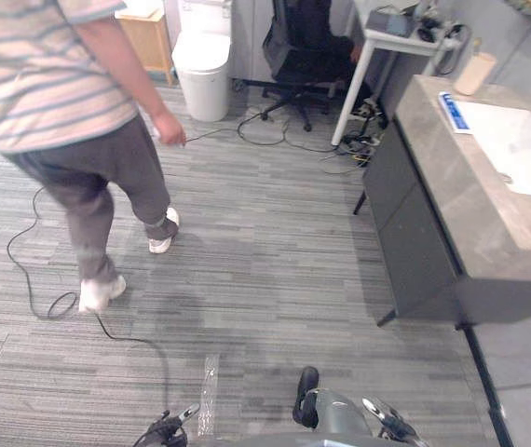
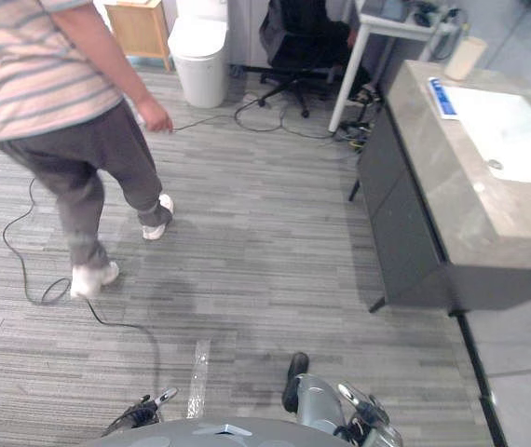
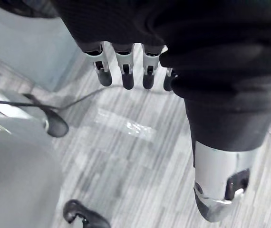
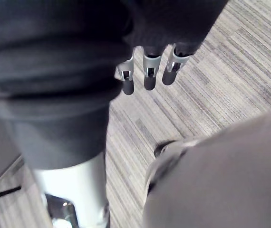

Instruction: Organize washtable

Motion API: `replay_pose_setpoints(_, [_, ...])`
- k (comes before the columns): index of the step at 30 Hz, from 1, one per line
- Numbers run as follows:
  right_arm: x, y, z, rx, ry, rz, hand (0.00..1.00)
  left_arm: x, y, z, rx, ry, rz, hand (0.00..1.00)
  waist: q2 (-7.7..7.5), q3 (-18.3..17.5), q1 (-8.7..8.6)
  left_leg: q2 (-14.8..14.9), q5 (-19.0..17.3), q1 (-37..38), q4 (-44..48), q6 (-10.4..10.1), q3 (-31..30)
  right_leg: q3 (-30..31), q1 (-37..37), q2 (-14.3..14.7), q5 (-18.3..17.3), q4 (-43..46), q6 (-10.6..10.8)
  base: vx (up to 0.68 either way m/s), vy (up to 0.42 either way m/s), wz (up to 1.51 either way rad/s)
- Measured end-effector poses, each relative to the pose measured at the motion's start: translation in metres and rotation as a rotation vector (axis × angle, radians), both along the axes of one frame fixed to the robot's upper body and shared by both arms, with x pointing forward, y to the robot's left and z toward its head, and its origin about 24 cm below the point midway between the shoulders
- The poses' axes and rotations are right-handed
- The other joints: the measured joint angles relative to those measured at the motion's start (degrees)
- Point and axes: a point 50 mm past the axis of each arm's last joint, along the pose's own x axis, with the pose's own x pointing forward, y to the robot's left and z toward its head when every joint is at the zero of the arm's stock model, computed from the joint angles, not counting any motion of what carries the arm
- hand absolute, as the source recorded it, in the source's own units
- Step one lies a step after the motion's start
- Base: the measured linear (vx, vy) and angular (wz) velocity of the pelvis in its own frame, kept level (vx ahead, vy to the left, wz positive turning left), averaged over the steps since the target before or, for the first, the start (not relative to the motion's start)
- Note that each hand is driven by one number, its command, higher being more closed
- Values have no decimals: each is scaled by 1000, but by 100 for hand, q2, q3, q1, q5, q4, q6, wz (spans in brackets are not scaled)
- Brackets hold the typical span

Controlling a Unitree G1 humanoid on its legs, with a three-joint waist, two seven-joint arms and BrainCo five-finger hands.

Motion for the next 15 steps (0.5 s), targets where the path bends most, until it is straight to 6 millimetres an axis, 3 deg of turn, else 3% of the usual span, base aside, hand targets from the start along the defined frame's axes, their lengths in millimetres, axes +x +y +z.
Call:
replay_pose_setpoints(2, [-2,-2,0,4,5,-30,0,4,-10,-1,-29,-13,-4,0,120,-58,15,139,98,-143,692,-233,226,-160,78,148,-427,306,-237,605,-257,31])
replay_pose_setpoints(4, [4,-5,3,-9,-23,-27,0,14,-24,0,-74,-55,15,0,261,65,-33,27,565,-799,2706,-986,694,-265,582,276,-576,210,-360,384,-73,4])
replay_pose_setpoints(5, [9,-7,5,-27,-41,5,0,19,-30,2,-87,-81,23,0,408,142,-8,33,1669,-1351,4217,-1445,983,-289,1111,436,-675,-15,-484,200,-8,-38])
replay_pose_setpoints(6, [20,-3,7,-30,-66,61,0,17,-30,2,-91,-89,26,0,411,202,93,129,1787,-1972,5670,-1439,1303,-81,1652,569,-888,-264,-578,144,3,-55])
replay_pose_setpoints(8, [37,5,9,-22,-98,119,0,23,-26,5,-75,-122,17,0,371,241,201,337,1269,-2841,6674,-1089,1761,129,2315,642,-1040,-629,-575,-50,67,-61])
replay_pose_setpoints(10, [53,13,12,-18,-130,168,0,31,-17,11,-51,-170,20,0,270,271,336,518,859,-3609,6277,-951,2115,266,2891,548,-1058,-1032,-549,-236,128,-51])
replay_pose_setpoints(12, [70,19,17,-16,-169,206,0,31,-6,13,-23,-180,21,0,173,342,407,512,770,-4129,4506,-936,2336,411,3435,292,-1272,-1330,-267,-77,131,-48])
replay_pose_setpoints(13, [74,21,18,-16,-179,214,0,21,-5,10,-23,-145,34,0,220,325,432,508,994,-4134,2854,-941,2321,499,3676,215,-1416,-1416,-187,449,109,-52])
replay_pose_setpoints(14, [73,22,18,-16,-178,225,0,10,-5,6,-25,-108,41,0,249,308,493,509,1527,-4063,1790,-941,2198,586,3875,158,-1538,-1456,-150,721,72,-62])
replay_pose_setpoints(15, [72,26,17,-10,-172,237,0,-3,-5,2,-30,-63,52,0,223,262,608,432,2193,-4020,1796,-927,2244,748,4024,88,-1600,-1457,-156,850,58,-26])
